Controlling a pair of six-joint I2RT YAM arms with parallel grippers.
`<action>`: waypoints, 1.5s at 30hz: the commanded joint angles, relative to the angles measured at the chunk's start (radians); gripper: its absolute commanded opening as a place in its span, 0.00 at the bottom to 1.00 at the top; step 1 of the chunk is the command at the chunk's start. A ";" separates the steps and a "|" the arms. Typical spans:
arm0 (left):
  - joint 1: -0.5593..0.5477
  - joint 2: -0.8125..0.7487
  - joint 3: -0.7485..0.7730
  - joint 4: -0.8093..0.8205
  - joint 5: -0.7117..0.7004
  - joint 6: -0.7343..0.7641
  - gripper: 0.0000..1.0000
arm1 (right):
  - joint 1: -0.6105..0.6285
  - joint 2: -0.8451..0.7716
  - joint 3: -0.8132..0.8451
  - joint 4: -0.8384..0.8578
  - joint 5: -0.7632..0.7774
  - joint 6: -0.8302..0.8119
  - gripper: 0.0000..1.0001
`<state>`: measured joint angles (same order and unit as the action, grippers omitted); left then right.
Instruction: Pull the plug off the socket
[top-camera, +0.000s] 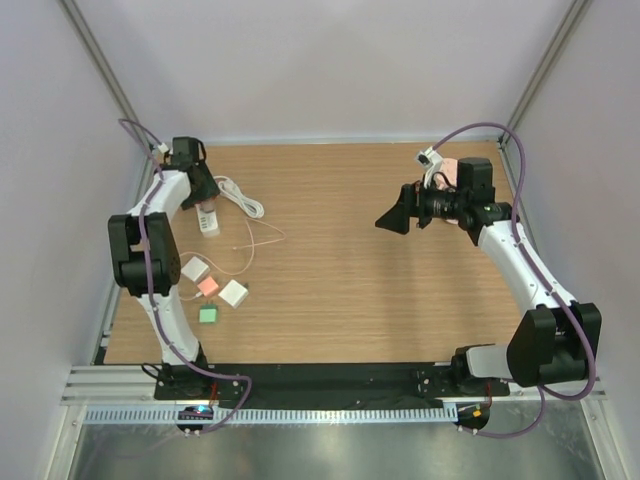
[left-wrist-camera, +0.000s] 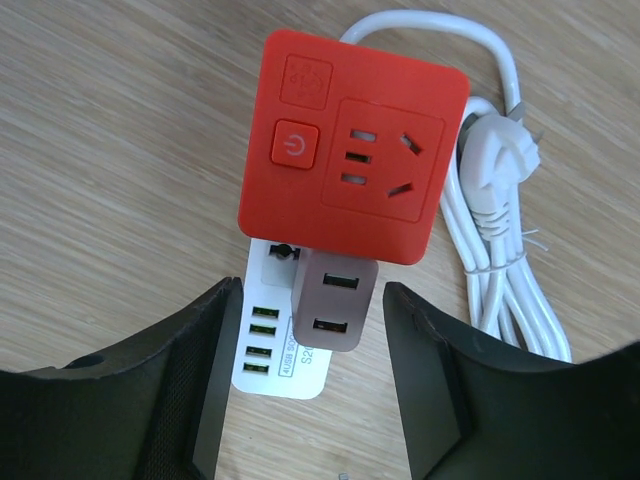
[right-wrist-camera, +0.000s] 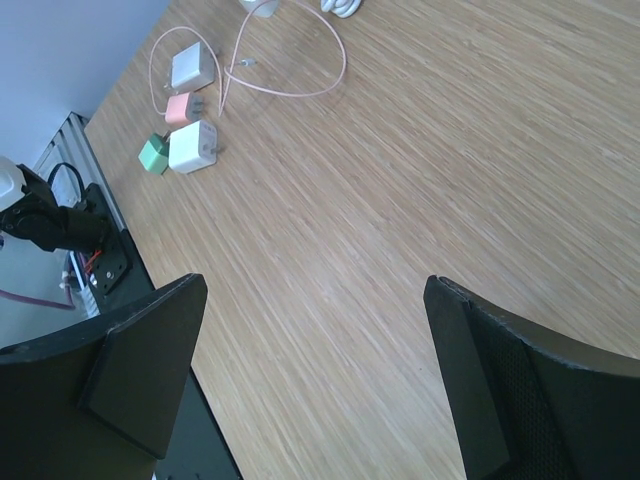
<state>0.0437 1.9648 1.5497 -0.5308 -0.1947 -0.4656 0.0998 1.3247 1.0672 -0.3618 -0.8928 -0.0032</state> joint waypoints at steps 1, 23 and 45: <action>0.001 0.020 0.033 -0.024 -0.015 0.047 0.61 | -0.009 0.001 0.002 0.041 -0.031 -0.008 0.99; -0.027 0.027 -0.023 0.118 0.040 0.170 0.00 | -0.015 0.007 -0.015 0.064 -0.037 0.002 0.99; -0.183 -0.313 -0.092 0.399 0.414 -0.076 0.00 | -0.011 0.033 -0.105 0.257 -0.095 0.155 0.99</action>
<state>-0.1101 1.7248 1.4036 -0.2985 0.1070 -0.4416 0.0895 1.3457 1.0069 -0.2508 -0.9424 0.0654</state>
